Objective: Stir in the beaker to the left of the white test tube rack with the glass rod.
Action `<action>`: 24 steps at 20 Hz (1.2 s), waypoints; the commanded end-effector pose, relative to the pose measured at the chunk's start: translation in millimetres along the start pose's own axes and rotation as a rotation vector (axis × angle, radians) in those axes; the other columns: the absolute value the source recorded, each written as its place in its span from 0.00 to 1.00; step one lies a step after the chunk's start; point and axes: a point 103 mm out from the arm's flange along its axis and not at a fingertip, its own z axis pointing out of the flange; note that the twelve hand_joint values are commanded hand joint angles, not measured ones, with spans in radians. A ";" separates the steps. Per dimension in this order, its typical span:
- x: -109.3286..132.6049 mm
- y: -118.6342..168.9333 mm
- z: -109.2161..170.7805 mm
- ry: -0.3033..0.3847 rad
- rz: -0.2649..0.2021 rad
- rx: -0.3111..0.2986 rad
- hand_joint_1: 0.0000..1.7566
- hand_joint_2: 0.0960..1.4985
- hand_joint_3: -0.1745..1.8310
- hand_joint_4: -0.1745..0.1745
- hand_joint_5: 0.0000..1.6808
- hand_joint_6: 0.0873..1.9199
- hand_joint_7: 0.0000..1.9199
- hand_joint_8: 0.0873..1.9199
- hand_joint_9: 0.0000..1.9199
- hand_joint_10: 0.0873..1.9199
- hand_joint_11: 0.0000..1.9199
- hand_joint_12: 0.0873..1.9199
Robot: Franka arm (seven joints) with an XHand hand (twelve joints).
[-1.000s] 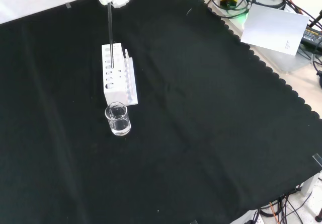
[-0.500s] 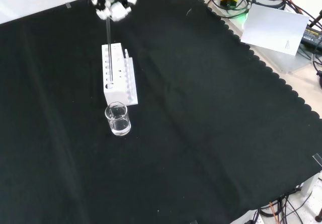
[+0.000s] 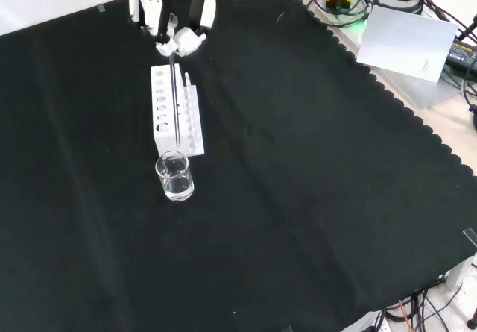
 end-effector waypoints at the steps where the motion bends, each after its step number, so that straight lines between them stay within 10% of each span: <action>1: 2.3 2.4 8.4 -0.012 -0.056 0.031 0.75 0.37 0.49 0.00 0.67 0.35 0.67 0.49 0.86 0.44 0.67 0.47; 14: -20.7 24.3 38.3 0.009 0.070 0.063 0.75 0.37 0.49 0.00 0.67 0.35 0.67 0.49 0.86 0.44 0.66 0.47; 24: -36.7 24.6 67.4 0.077 0.038 0.093 0.75 0.37 0.49 0.00 0.67 0.35 0.67 0.49 0.86 0.44 0.66 0.47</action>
